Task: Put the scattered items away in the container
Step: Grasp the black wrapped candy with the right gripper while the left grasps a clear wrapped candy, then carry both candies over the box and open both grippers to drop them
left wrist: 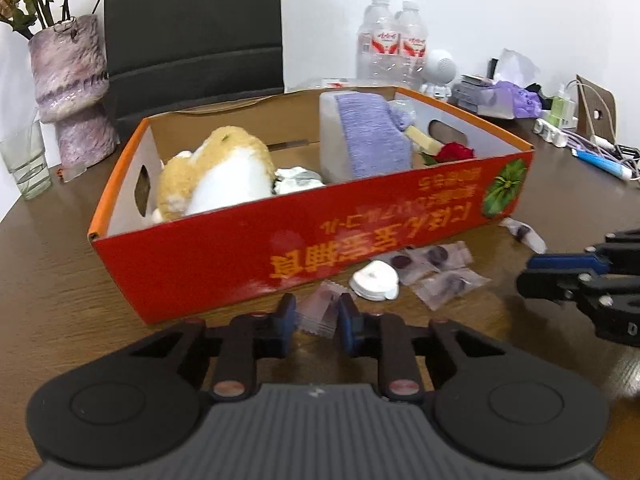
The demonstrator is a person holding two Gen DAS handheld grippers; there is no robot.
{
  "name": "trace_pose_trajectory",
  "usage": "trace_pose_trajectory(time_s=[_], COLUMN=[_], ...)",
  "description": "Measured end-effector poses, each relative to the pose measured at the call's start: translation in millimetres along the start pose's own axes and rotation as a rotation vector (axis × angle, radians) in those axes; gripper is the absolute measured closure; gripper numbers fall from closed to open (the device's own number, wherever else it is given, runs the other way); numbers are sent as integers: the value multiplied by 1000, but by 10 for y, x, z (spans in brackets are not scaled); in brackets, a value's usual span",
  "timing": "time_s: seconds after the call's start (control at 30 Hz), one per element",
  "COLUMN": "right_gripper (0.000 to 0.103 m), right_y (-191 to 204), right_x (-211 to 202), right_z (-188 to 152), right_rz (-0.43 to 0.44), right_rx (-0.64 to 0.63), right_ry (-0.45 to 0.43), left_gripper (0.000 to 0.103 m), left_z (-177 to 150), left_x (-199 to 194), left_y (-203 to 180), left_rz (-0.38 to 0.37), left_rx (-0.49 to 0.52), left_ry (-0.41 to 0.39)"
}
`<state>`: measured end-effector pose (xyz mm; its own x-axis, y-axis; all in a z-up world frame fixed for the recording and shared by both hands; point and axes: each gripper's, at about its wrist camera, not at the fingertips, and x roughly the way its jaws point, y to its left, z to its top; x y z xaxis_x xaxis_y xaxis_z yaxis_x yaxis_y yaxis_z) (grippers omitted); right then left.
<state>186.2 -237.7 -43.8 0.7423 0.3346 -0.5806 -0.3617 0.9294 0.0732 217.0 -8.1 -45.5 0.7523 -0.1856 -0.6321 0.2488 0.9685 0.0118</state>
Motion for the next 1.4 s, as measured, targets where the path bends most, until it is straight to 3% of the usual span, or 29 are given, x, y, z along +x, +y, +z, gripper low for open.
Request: trace_pose_trajectory(time_s=[0.17, 0.33, 0.43, 0.57, 0.7, 0.83, 0.97, 1.27, 1.33, 1.37, 1.4], right_gripper=[88, 88, 88, 88, 88, 88, 88, 88, 87, 83, 66], right_y=[-2, -7, 2, 24, -11, -76, -180, -362, -402, -436, -465], right_x=[-34, -166, -251, -313, -428, -331, 121, 801, 846, 864, 882], right_z=[0, -14, -42, -9, 265, 781, 1110, 1081, 1085, 1087, 1091], right_rz=[7, 17, 26, 37, 41, -25, -87, -12, -1, -5, -8], right_rx=[5, 19, 29, 34, 26, -20, -14, 19, 27, 34, 45], right_ry=[-9, -40, -50, -60, -127, -180, -155, -39, -27, -26, -21], left_gripper=[81, 81, 81, 81, 80, 80, 80, 79, 73, 64, 49], left_z=[-127, -329, -392, -266, 161, 655, 899, 853, 853, 852, 849], left_x=[-203, -786, -1001, -1116, -1156, -939, -446, 273, 330, 333, 315], left_y=[-45, -134, -152, -157, -116, -63, 6, 225, 236, 242, 249], left_rz=[-8, -3, 6, 3, 6, 37, 61, 45, 42, 38, 30], left_rx=[-26, -70, -86, -65, -42, -67, -109, -137, -125, -123, -127], left_ry=[-24, -138, -158, -188, -281, -337, -307, -188, -179, -181, -188])
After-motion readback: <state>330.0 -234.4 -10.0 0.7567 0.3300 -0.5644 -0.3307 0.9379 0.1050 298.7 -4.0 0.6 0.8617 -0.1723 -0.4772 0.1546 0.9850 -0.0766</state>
